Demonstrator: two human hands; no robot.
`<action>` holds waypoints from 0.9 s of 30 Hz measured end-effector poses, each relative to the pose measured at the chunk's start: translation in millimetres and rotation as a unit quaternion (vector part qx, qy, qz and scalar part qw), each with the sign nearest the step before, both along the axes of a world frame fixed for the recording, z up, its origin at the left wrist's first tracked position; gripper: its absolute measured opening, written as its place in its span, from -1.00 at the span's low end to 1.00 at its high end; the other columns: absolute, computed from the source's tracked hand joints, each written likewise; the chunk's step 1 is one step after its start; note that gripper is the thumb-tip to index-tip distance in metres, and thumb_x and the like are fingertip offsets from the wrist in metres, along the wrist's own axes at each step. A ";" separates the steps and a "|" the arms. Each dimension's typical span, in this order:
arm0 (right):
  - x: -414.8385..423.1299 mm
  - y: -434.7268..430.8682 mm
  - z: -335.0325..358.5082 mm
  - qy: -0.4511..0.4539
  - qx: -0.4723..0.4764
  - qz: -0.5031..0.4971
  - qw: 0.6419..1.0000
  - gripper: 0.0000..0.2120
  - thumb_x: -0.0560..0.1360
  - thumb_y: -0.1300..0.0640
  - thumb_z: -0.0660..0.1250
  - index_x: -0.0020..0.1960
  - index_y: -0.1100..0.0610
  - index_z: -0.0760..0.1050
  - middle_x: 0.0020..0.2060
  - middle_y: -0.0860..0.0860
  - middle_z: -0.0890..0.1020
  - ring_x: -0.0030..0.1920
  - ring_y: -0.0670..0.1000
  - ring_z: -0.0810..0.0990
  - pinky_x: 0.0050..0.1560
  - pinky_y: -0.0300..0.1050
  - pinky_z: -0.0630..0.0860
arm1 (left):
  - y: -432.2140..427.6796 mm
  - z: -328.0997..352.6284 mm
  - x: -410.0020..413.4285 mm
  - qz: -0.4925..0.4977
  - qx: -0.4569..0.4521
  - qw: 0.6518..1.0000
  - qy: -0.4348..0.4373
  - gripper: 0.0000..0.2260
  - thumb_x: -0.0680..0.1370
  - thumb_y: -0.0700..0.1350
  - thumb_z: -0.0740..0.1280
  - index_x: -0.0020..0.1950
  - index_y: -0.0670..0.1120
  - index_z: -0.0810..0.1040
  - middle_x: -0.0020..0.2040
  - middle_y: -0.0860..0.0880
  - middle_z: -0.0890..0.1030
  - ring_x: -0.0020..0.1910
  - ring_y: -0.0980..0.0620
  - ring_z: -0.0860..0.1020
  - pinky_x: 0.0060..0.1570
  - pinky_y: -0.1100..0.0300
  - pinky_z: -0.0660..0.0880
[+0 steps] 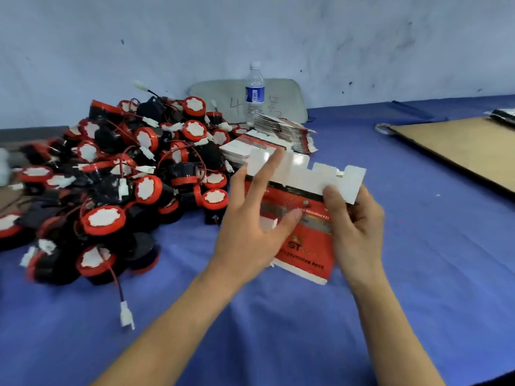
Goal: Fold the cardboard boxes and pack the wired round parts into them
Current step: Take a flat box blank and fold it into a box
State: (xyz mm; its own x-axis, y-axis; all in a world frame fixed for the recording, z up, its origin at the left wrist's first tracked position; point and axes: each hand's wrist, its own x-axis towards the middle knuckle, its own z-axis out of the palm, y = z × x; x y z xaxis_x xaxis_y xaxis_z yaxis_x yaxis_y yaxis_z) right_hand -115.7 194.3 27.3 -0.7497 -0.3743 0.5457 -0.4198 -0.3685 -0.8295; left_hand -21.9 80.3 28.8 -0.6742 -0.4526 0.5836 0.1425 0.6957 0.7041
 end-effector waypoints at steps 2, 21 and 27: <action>14.9 -16.6 -5.1 -0.017 0.013 0.088 0.996 -0.77 0.59 0.06 0.18 0.17 -0.14 0.52 0.09 -0.09 0.65 0.11 -0.07 0.62 0.10 -0.12 0.55 | -9.1 -8.5 8.9 0.036 0.007 0.999 -0.018 -0.40 0.47 0.10 0.39 0.39 0.45 0.19 0.37 0.07 0.29 0.37 0.27 0.31 0.33 0.37 0.31; 34.8 -34.6 -29.6 -0.216 0.003 0.202 0.955 -0.51 0.48 -0.23 0.28 0.39 -0.19 0.37 0.30 0.06 0.54 0.26 0.17 0.55 0.11 0.14 0.56 | -23.5 -46.2 33.0 0.066 0.062 0.994 -0.055 -0.55 0.41 0.27 0.29 0.28 0.21 0.51 0.51 0.11 0.19 0.25 0.62 0.17 0.13 0.69 0.17; 38.0 -30.4 -29.3 -0.291 0.005 0.250 0.924 -0.27 0.40 -0.22 0.37 0.48 0.00 0.28 0.16 0.10 0.64 0.10 0.15 0.65 -0.11 -0.03 0.62 | -18.5 -49.3 30.8 0.058 0.076 0.994 -0.051 -0.54 0.39 0.26 0.33 0.16 0.02 0.60 0.55 0.03 0.21 0.45 0.12 0.31 0.24 0.54 0.27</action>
